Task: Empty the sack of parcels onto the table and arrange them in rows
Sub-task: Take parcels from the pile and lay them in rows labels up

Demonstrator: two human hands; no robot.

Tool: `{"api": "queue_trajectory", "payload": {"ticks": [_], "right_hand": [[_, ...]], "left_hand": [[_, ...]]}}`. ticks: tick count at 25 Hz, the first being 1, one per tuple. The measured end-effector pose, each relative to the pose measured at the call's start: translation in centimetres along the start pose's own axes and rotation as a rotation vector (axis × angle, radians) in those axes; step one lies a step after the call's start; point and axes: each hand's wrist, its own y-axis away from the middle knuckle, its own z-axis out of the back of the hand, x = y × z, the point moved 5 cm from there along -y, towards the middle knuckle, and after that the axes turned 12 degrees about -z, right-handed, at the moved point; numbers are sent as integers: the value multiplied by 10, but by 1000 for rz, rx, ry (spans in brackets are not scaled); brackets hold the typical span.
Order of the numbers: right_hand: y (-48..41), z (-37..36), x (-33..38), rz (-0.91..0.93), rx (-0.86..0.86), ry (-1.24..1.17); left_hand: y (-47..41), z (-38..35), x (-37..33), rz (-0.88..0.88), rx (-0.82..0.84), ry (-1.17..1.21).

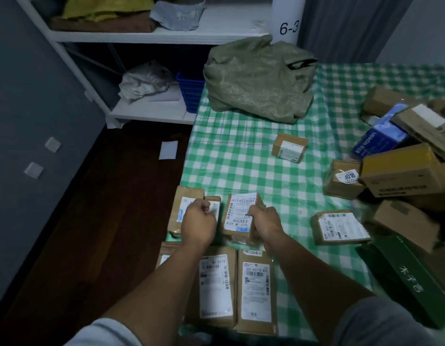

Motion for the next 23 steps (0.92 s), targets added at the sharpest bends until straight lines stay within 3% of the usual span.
{"api": "queue_trajectory", "payload": {"ticks": [9, 12, 16, 23], "right_hand": [[-14, -25, -17, -57, -112, 280], [-9, -22, -12, 5, -255, 445], [6, -37, -5, 172, -367, 674], [-1, -51, -17, 105, -407, 808]], "left_hand": [[-7, -5, 23, -30, 111, -18], [-6, -13, 23, -15, 155, -29], [-4, -19, 25, 9, 147, -11], [-4, -11, 32, -34, 126, 47]]}}
